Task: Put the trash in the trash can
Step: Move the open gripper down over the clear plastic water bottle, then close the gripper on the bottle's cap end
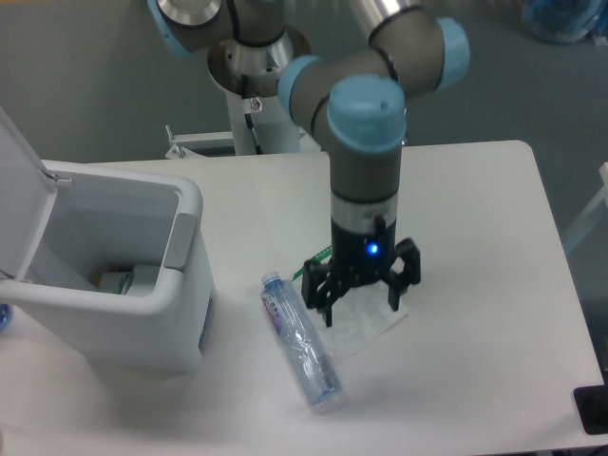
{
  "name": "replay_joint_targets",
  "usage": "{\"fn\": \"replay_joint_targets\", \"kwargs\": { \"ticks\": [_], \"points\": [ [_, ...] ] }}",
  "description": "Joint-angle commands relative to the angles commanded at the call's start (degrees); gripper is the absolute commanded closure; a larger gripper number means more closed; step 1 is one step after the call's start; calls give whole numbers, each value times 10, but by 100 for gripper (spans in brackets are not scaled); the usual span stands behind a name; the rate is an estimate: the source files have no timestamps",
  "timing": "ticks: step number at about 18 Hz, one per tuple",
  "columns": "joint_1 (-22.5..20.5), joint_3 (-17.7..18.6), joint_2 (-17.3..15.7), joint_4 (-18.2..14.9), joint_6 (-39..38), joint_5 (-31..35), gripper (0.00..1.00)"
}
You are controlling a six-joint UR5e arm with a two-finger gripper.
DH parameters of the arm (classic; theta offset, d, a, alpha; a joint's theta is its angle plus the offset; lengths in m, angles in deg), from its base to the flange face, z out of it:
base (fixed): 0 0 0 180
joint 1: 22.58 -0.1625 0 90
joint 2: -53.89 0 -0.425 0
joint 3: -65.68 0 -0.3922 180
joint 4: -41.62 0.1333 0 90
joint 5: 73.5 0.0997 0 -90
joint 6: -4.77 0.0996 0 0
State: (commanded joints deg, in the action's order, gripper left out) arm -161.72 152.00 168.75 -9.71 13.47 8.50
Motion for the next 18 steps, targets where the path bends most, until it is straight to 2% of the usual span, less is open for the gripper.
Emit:
{"fn": "replay_joint_targets", "kwargs": {
  "ticks": [6,18],
  "points": [
    [13,-30,73,2,-10,4,0],
    [25,-48,125,4,-4,25,0]
  ]
}}
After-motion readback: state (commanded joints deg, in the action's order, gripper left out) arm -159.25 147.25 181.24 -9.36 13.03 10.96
